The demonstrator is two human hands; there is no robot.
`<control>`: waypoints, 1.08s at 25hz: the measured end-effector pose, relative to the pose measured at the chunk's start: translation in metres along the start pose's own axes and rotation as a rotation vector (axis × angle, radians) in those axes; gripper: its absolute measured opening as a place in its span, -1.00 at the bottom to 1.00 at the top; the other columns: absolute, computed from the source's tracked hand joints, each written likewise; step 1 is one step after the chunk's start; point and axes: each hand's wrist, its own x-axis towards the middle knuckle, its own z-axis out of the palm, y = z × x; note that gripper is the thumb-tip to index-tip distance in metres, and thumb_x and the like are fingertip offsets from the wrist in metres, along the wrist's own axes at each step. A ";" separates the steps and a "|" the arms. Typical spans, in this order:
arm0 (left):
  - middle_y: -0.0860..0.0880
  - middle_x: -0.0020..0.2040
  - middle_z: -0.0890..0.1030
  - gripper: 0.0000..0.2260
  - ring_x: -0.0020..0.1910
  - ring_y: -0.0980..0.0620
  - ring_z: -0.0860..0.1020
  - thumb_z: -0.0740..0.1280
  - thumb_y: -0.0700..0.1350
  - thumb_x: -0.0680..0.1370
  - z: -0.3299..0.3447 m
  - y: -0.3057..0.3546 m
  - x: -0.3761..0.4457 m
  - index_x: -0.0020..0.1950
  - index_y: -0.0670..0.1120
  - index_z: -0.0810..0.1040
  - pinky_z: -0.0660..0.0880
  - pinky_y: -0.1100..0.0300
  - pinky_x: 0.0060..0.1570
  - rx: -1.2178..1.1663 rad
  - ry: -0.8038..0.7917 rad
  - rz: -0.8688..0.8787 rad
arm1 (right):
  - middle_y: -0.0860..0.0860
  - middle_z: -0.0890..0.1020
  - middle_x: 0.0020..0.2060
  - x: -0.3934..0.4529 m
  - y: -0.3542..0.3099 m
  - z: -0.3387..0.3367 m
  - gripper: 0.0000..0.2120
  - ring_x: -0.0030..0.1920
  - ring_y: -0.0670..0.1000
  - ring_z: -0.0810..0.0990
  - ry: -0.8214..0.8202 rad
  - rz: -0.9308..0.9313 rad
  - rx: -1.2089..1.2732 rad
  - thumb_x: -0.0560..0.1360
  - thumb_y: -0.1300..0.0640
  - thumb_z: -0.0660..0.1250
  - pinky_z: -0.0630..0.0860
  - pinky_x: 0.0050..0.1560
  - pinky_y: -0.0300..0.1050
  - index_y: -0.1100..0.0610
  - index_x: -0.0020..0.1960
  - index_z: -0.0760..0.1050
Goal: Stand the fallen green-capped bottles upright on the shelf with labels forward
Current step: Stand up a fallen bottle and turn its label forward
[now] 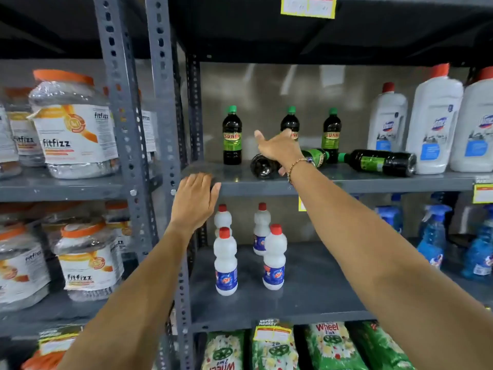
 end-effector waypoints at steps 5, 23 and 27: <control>-0.12 -0.07 0.62 -0.61 -0.10 -0.13 0.57 0.02 0.02 0.63 0.008 -0.003 0.001 0.06 -0.19 0.55 0.47 0.02 -0.05 0.059 0.113 0.062 | 0.12 0.30 0.47 0.014 -0.017 0.010 -0.33 0.41 0.14 0.38 -0.168 -0.009 -0.456 0.50 -0.21 0.20 0.40 0.33 -0.04 0.15 0.48 0.27; -0.08 -0.09 0.60 -0.65 -0.15 -0.08 0.55 0.04 0.00 0.62 0.020 -0.010 0.002 0.04 -0.15 0.55 0.46 0.06 -0.06 0.142 0.224 0.090 | 0.11 0.60 0.14 0.014 0.002 0.063 -0.52 0.22 0.06 0.54 -0.232 -0.126 0.717 0.42 0.37 0.44 0.41 0.24 -0.11 0.25 0.29 0.38; -0.08 -0.09 0.61 -0.65 -0.15 -0.08 0.55 0.04 0.00 0.62 0.021 -0.009 0.001 0.04 -0.15 0.56 0.48 0.07 -0.08 0.128 0.246 0.095 | 0.07 0.58 0.10 0.020 -0.005 0.082 -0.53 0.19 0.04 0.53 -0.245 -0.129 0.665 0.45 0.37 0.41 0.41 0.16 -0.12 0.25 0.29 0.33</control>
